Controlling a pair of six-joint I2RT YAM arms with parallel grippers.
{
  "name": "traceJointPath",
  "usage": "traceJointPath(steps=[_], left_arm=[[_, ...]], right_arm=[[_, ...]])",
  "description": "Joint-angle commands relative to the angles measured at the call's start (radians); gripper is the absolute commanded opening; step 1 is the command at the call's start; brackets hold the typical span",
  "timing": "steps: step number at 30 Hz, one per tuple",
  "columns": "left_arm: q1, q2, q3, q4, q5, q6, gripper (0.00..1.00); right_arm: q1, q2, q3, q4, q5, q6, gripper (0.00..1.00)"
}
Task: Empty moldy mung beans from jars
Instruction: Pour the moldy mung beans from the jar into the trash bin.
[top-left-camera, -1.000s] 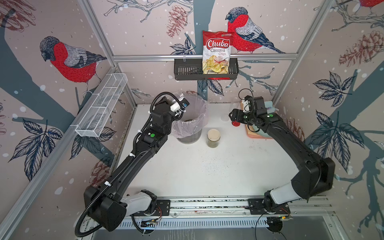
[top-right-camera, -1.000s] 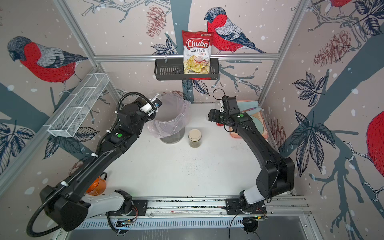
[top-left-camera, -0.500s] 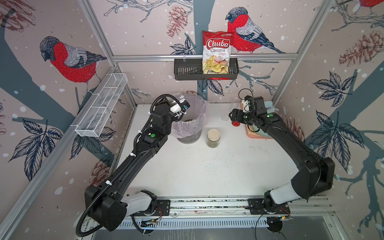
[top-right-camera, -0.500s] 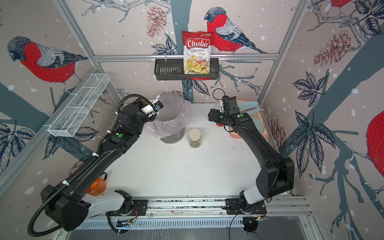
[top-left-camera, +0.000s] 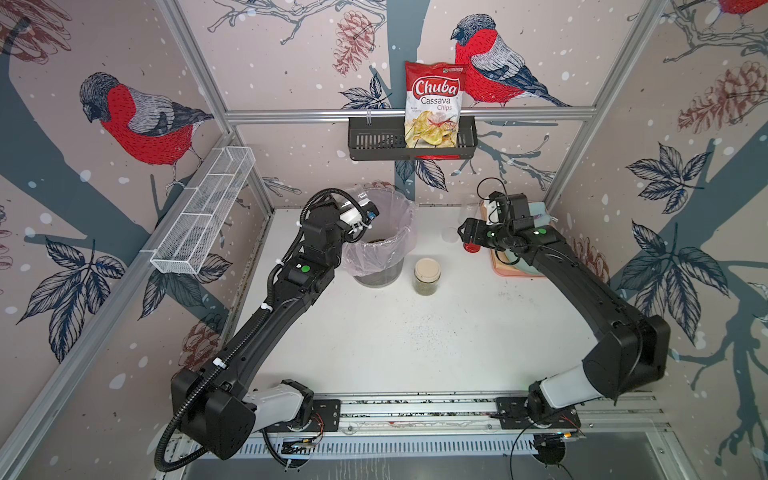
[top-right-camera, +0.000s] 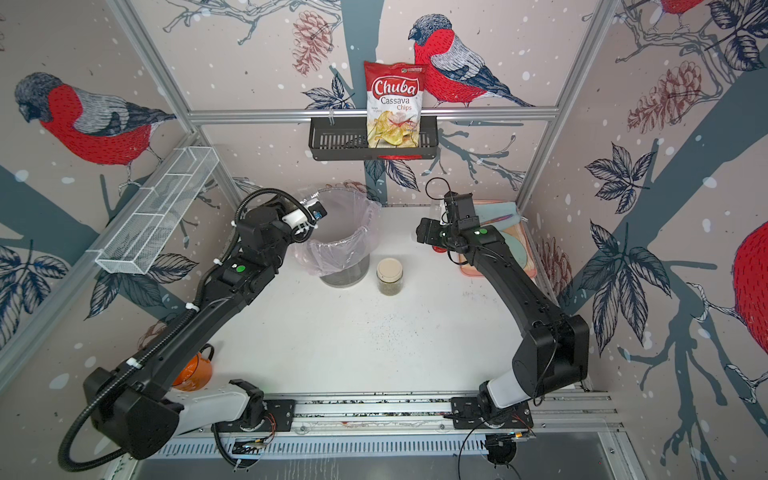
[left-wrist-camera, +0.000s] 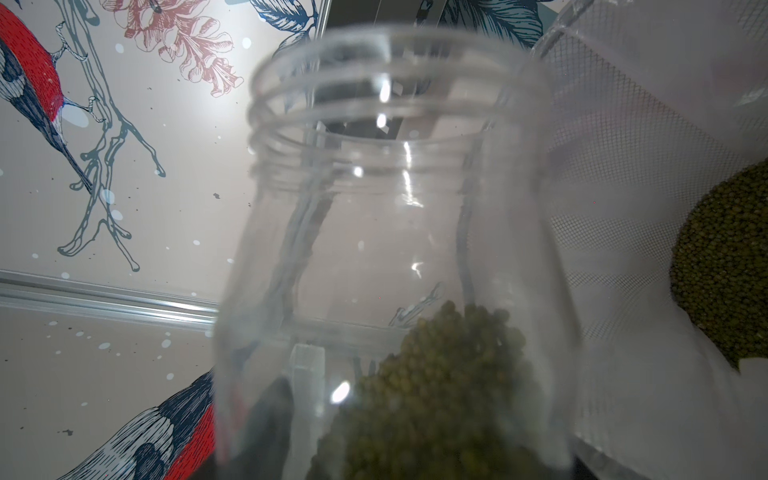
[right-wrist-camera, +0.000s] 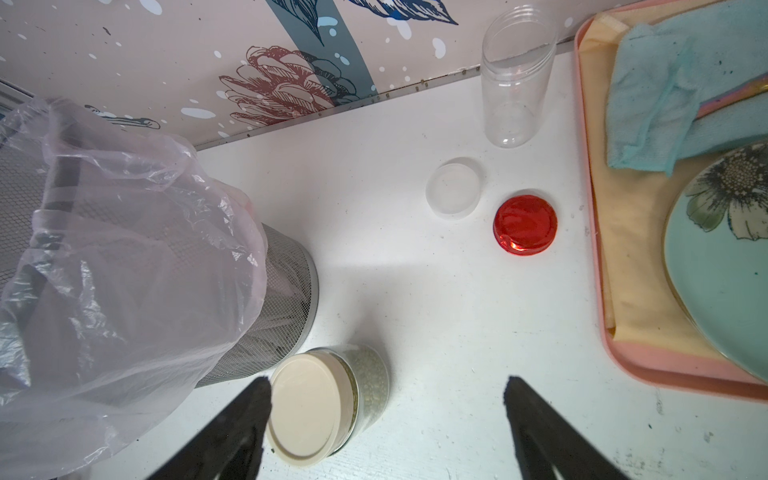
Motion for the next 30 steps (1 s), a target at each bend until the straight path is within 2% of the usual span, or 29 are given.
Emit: traceJointPath(steps=[1, 7, 13, 19, 23, 30], left_arm=[[0.001, 0.015, 0.037, -0.005, 0.010, 0.011, 0.60], [-0.010, 0.019, 0.052, -0.045, -0.004, -0.012, 0.60], [-0.022, 0.040, 0.031, -0.040, -0.057, 0.030, 0.60], [-0.054, 0.067, 0.049, -0.044, -0.052, -0.001, 0.60], [-0.069, 0.090, 0.071, -0.029, -0.097, 0.017, 0.59], [-0.078, 0.074, 0.115, -0.048, -0.077, 0.007, 0.59]], right_arm=[[0.000, -0.002, 0.000, 0.019, -0.006, -0.002, 0.88], [-0.001, 0.001, 0.002, 0.018, -0.005, -0.003, 0.88], [0.000, 0.006, 0.008, 0.015, -0.010, -0.003, 0.88], [-0.001, 0.006, 0.009, 0.022, -0.018, -0.004, 0.88], [0.001, 0.008, 0.011, 0.019, -0.030, -0.002, 0.88], [0.000, 0.017, 0.013, 0.025, -0.035, -0.003, 0.88]])
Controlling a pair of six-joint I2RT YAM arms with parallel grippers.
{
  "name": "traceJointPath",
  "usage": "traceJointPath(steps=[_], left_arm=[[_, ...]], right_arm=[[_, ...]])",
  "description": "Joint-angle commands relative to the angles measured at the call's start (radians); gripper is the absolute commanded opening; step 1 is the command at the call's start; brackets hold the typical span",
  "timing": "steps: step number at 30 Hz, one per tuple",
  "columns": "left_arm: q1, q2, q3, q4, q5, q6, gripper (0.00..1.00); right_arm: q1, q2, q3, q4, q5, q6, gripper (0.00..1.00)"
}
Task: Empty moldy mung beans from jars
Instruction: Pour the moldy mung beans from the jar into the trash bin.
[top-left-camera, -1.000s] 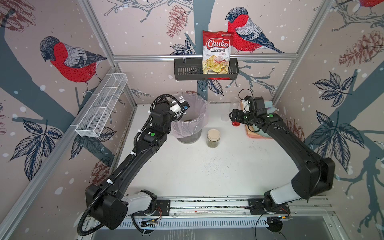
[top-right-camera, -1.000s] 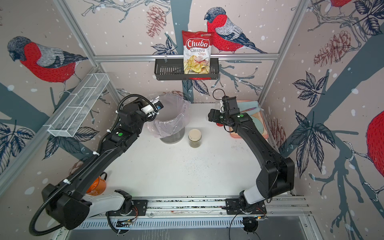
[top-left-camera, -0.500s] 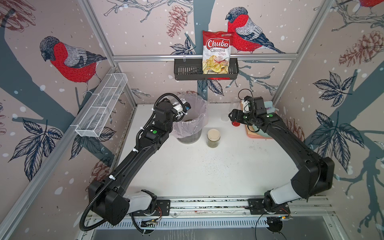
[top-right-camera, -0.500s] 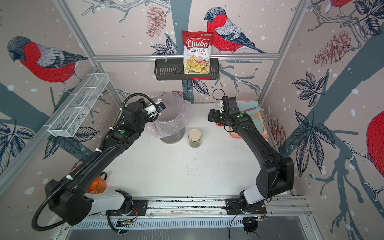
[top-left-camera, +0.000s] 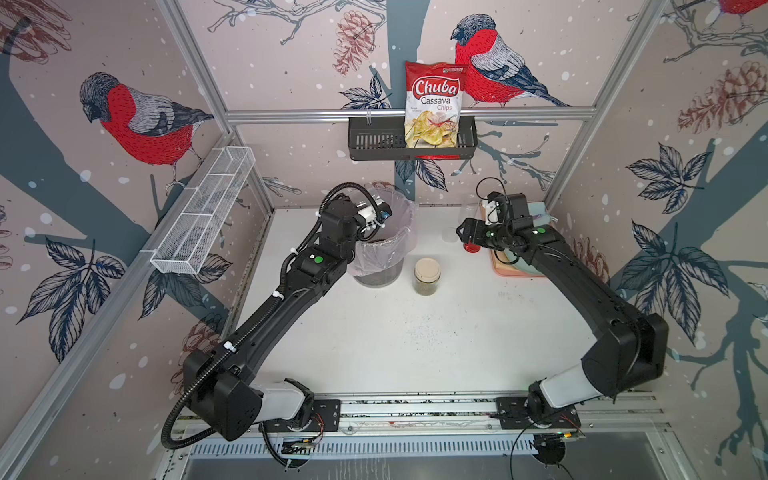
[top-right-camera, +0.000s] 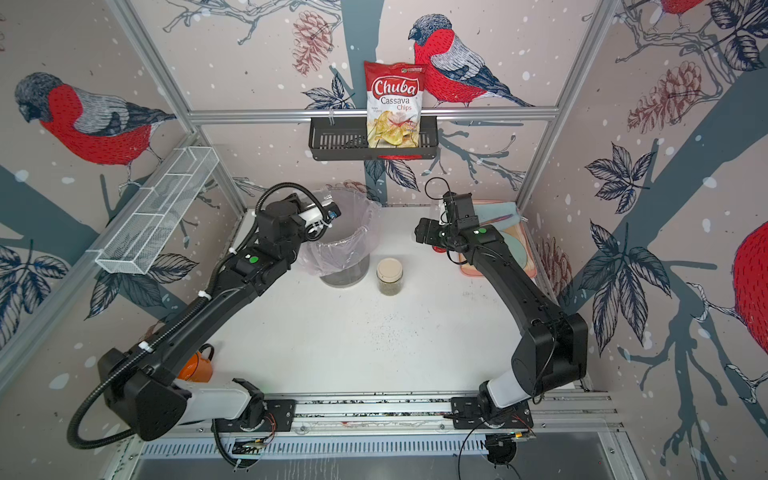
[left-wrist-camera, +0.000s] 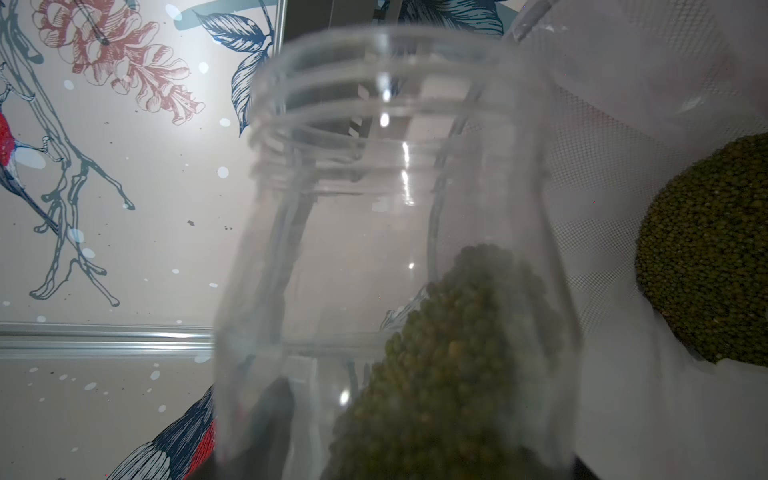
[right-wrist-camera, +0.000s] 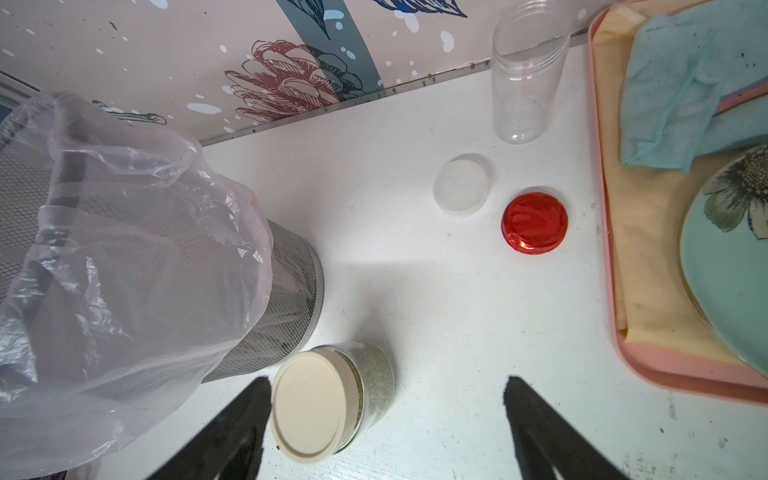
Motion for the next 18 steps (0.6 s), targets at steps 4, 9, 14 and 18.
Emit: traceJointPath(steps=[4, 9, 14, 18], left_arm=[[0.004, 0.006, 0.034, 0.025, -0.022, 0.018, 0.60], [-0.010, 0.039, 0.058, -0.008, -0.110, 0.087, 0.60], [-0.015, 0.052, 0.093, -0.043, -0.150, 0.099, 0.60], [-0.018, 0.064, 0.111, -0.056, -0.178, 0.142, 0.60]], right_arm=[[-0.001, 0.015, 0.018, 0.021, -0.025, 0.000, 0.88], [-0.001, 0.016, 0.025, 0.013, -0.024, -0.002, 0.88], [-0.001, 0.019, 0.023, 0.014, -0.022, -0.002, 0.88], [-0.001, 0.020, 0.020, 0.013, -0.023, -0.002, 0.88]])
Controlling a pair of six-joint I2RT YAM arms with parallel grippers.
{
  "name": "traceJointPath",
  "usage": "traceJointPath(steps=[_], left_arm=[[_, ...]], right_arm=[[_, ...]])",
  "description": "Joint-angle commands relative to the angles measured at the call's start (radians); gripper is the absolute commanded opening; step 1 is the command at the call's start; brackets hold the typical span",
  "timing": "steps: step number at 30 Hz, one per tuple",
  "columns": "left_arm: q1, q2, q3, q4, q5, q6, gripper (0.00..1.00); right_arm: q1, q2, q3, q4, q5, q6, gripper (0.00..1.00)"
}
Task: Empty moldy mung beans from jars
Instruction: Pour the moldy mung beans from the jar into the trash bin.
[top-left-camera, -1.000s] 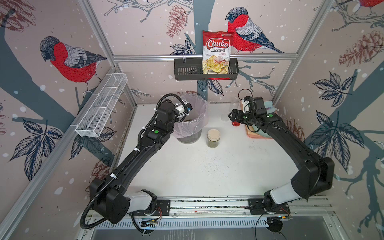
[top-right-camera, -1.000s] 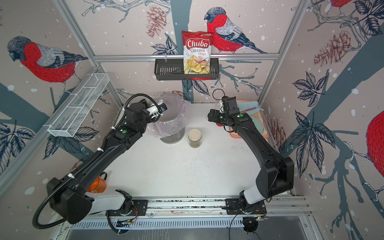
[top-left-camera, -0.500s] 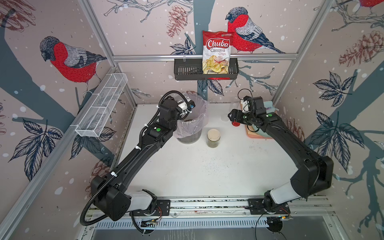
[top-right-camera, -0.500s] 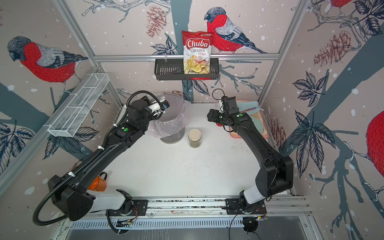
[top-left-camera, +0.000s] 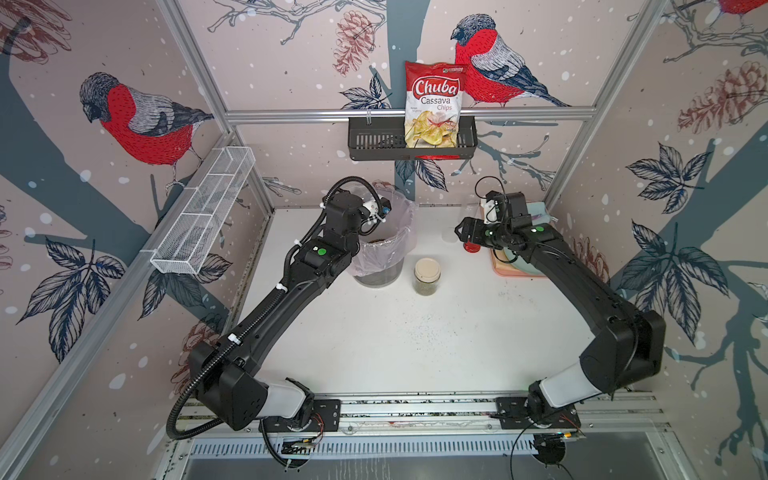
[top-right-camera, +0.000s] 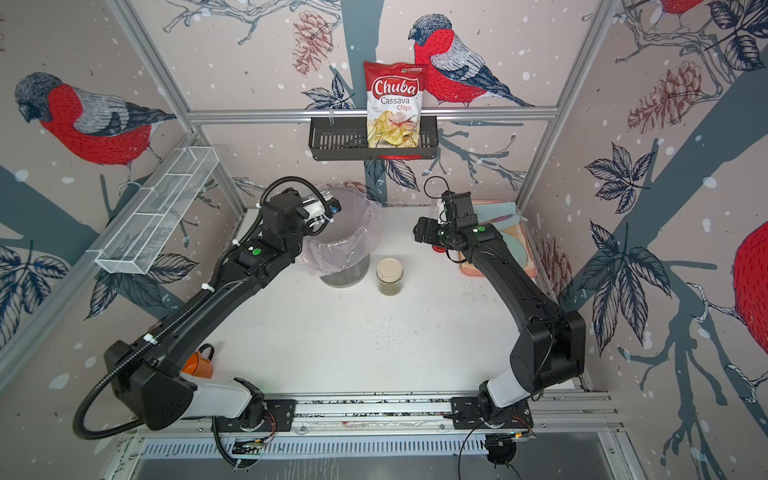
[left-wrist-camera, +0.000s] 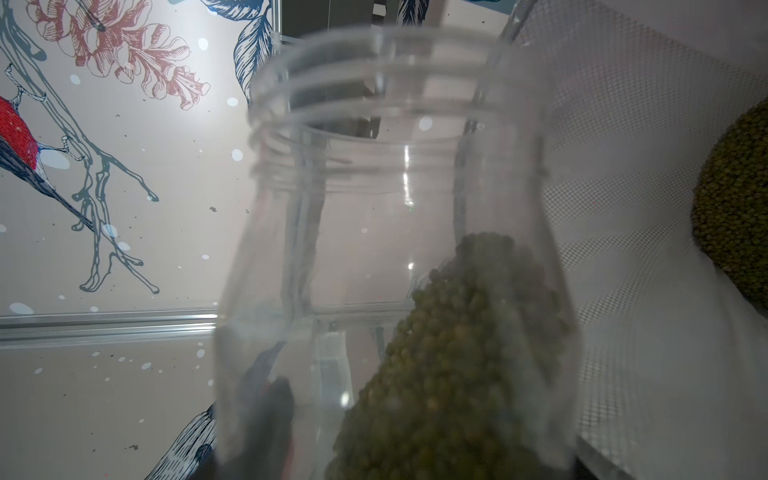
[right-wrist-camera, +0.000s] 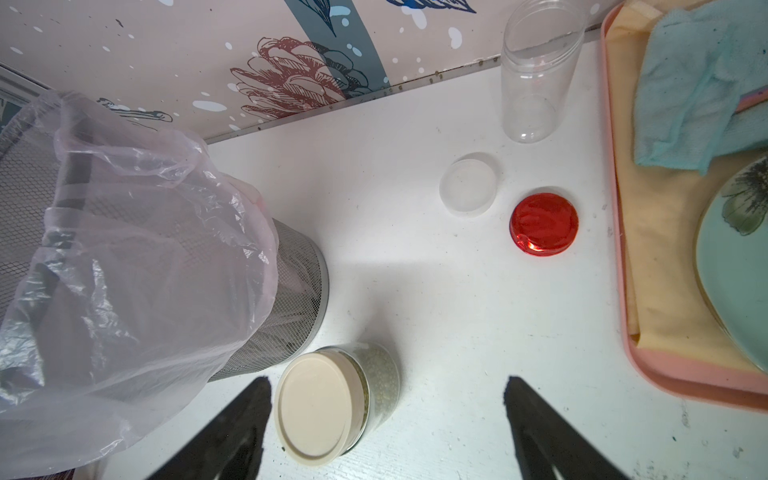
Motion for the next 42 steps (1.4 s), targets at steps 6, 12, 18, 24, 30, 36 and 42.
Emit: traceJointPath(steps=[6, 12, 18, 24, 30, 36, 42], left_arm=[[0.000, 0.025, 0.031, 0.012, -0.052, 0.124, 0.60], [0.006, 0.035, 0.035, 0.011, -0.057, 0.194, 0.60], [0.009, 0.036, 0.047, -0.006, -0.066, 0.247, 0.60], [0.011, 0.032, 0.052, 0.000, -0.092, 0.297, 0.60], [0.009, 0.025, 0.052, 0.013, -0.090, 0.343, 0.60], [0.009, 0.012, 0.038, 0.024, -0.076, 0.369, 0.60], [0.009, -0.002, 0.009, 0.067, -0.086, 0.425, 0.60]], right_arm=[[-0.001, -0.002, 0.006, 0.011, -0.001, 0.000, 0.88], [-0.001, -0.004, 0.003, 0.009, -0.001, 0.002, 0.89], [-0.001, -0.009, 0.003, 0.012, -0.001, 0.003, 0.88], [0.000, -0.018, -0.003, 0.015, -0.006, 0.004, 0.88], [-0.001, -0.016, -0.006, 0.016, -0.010, 0.007, 0.88], [-0.001, -0.025, -0.007, 0.014, -0.003, 0.008, 0.88], [0.000, -0.031, -0.011, 0.013, -0.001, 0.010, 0.88]])
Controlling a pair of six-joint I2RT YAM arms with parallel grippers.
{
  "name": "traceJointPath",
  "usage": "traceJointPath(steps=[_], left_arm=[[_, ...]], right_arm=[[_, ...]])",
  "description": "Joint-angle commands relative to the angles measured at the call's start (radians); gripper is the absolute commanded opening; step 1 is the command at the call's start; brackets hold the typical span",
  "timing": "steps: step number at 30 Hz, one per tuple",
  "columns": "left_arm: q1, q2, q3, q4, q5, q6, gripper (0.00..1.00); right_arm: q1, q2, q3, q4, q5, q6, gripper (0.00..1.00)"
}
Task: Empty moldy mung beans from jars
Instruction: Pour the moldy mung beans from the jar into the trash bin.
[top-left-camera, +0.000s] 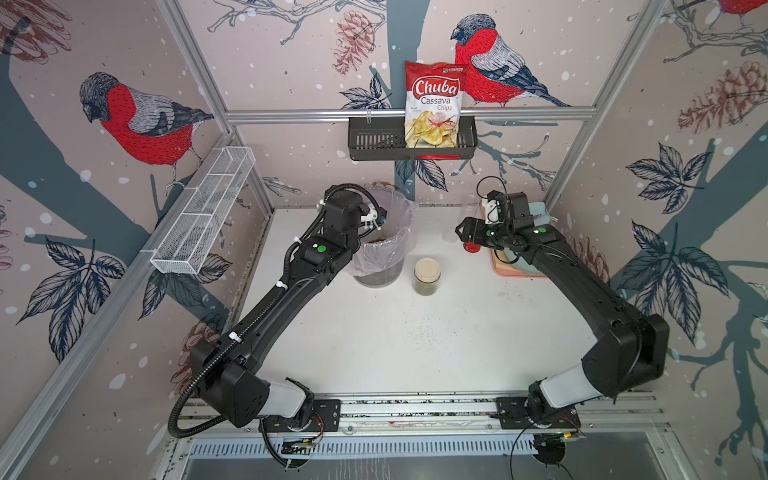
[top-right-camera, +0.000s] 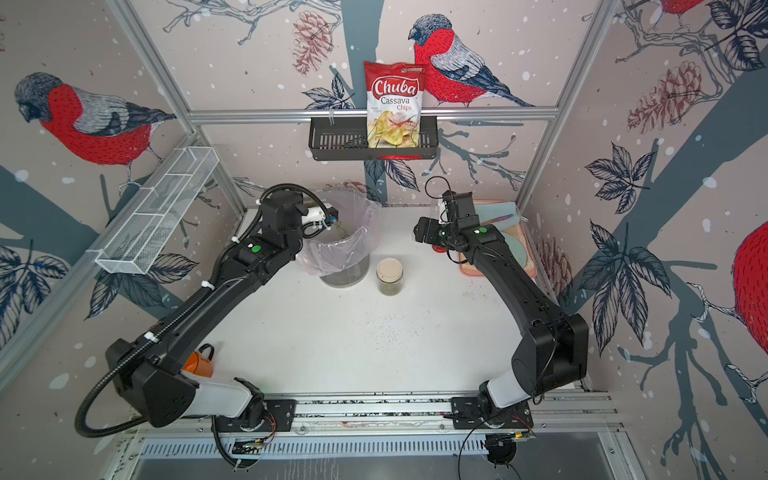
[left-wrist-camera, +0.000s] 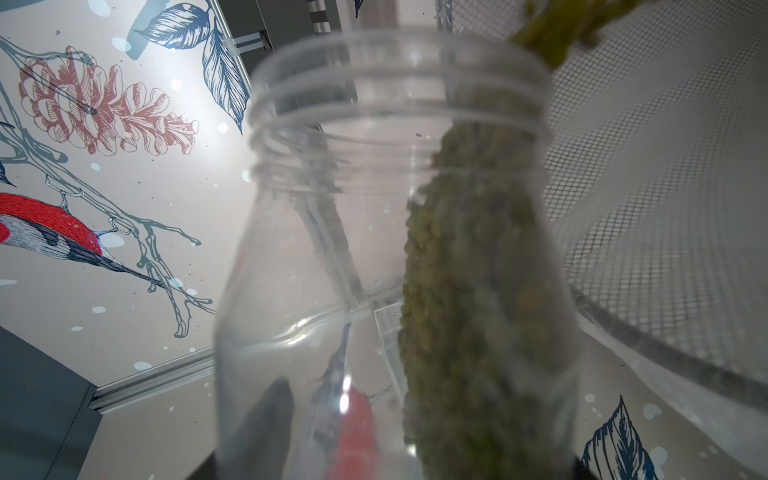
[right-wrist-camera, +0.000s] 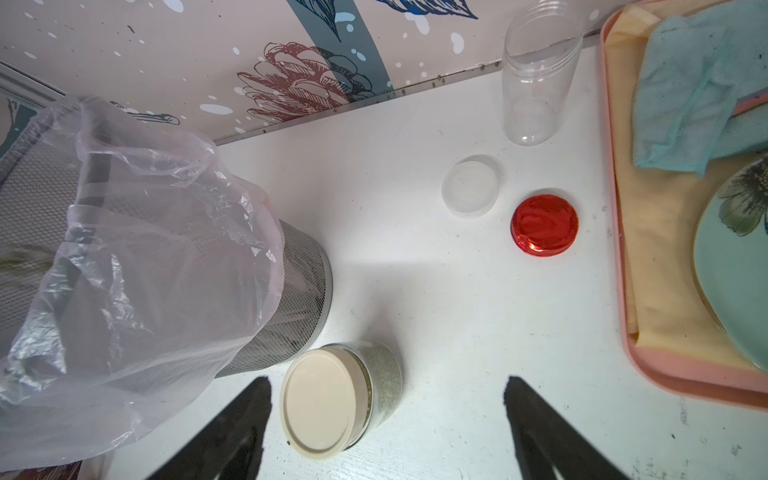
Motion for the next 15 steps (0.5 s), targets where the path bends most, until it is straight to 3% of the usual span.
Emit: traceJointPath(steps=[1, 15], left_arm=[[0.001, -0.015, -0.015, 0.087, -0.005, 0.066, 0.60], [0.004, -0.030, -0.017, 0.106, 0.036, 0.124, 0.60]], right_arm=[[-0.001, -0.009, -0.003, 0.013, 0.004, 0.007, 0.88], [-0.001, -0.026, -0.015, 0.019, -0.001, 0.011, 0.88]])
